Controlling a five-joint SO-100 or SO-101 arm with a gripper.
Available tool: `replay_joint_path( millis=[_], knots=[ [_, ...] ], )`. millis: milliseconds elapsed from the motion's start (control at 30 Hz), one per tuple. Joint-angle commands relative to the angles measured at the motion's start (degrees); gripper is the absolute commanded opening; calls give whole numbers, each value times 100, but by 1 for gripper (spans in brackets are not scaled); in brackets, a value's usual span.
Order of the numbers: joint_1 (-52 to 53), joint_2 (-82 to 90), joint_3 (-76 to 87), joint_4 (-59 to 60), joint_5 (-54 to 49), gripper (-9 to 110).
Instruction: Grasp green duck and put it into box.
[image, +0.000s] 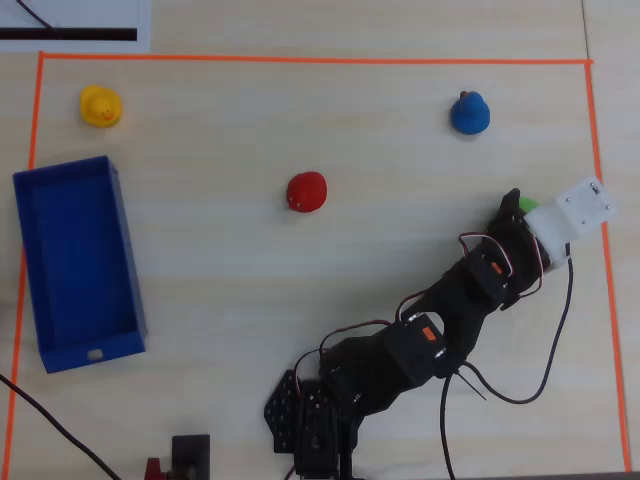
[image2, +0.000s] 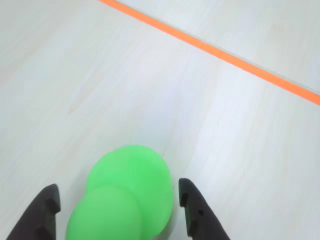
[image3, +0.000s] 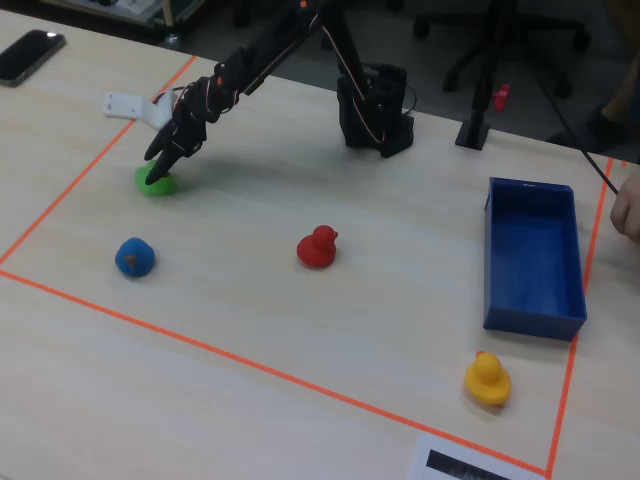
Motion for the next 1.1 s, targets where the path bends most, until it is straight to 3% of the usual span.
replay_joint_path(
  millis=[0,267,333,367,567,800,1067],
  knots=[
    [-88,-44,-97,-255,-79,32],
    [-176,-272,-316,-272,-79,29],
    [-193,-299,-316,-237,-105,16],
    [-211,-308,-308,-220,-105,0],
    [-229,9,-176,220,62,0],
    [-967,1793,-1099,3630,1239,0],
    [-3762,3788,-2531,7462,2795,0]
  ],
)
